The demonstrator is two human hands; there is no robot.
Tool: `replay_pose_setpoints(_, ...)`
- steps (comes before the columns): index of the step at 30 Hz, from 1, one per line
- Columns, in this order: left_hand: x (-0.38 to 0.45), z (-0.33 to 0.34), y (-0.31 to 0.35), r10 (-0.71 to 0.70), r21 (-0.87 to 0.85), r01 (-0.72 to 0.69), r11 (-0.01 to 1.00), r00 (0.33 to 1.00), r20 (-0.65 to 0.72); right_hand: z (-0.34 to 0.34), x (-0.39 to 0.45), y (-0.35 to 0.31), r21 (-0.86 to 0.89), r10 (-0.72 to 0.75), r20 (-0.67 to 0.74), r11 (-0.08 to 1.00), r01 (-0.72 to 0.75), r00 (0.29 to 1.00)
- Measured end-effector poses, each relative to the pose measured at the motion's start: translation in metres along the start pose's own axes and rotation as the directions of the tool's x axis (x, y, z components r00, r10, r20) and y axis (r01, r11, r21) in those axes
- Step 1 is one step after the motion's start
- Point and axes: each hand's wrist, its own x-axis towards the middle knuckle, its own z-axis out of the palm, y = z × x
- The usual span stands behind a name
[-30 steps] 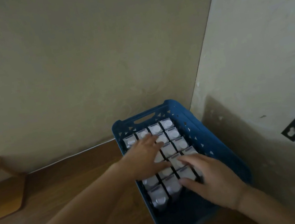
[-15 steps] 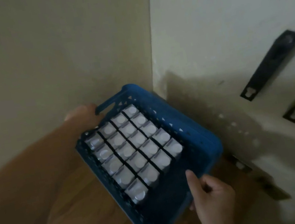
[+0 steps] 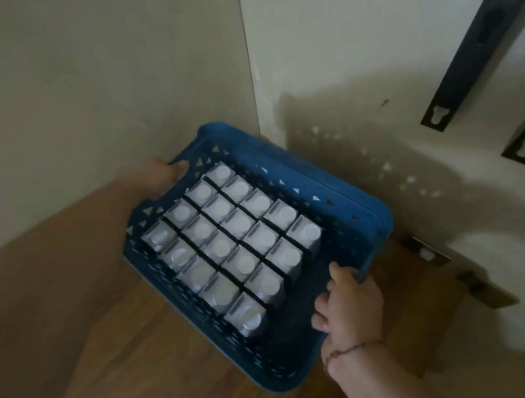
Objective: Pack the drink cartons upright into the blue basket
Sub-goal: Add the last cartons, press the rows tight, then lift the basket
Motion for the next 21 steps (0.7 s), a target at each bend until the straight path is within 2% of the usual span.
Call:
replay_pose_setpoints(2,-0.011,-0.003,-0.008,-0.052,-0.039,0.052,0.998,0.999,0.003,-0.005,0.007,-0.007,-0.039,-0.035,0.011,0.999,0.035,0.999)
replay_pose_setpoints(6,-0.059,-0.002,-0.049,-0.154,-0.235,0.147,0.961,0.988,-0.011,-0.006,0.021,-0.039,-0.138,-0.045,0.170,0.988,0.069,0.984)
replay_pose_setpoints(9,-0.103,0.012,-0.090,-0.249,-0.519,0.205,0.830,0.968,-0.016,0.015,0.037,-0.073,-0.419,-0.113,0.302,0.876,0.239,0.946)
replay_pose_setpoints(12,-0.142,0.023,-0.121,-0.252,-0.703,0.199,0.683,0.967,0.029,0.049,0.062,-0.094,-0.590,-0.059,0.412,0.743,0.316,0.909)
replay_pose_setpoints(16,-0.179,0.030,-0.142,-0.364,-0.808,0.214,0.549,0.932,-0.001,0.099,0.086,-0.092,-0.709,0.034,0.503,0.587,0.391,0.863)
replay_pose_setpoints(21,-0.209,0.025,-0.163,-0.524,-0.865,0.210,0.456,0.849,-0.070,0.158,0.089,-0.071,-0.716,0.110,0.603,0.511,0.476,0.790)
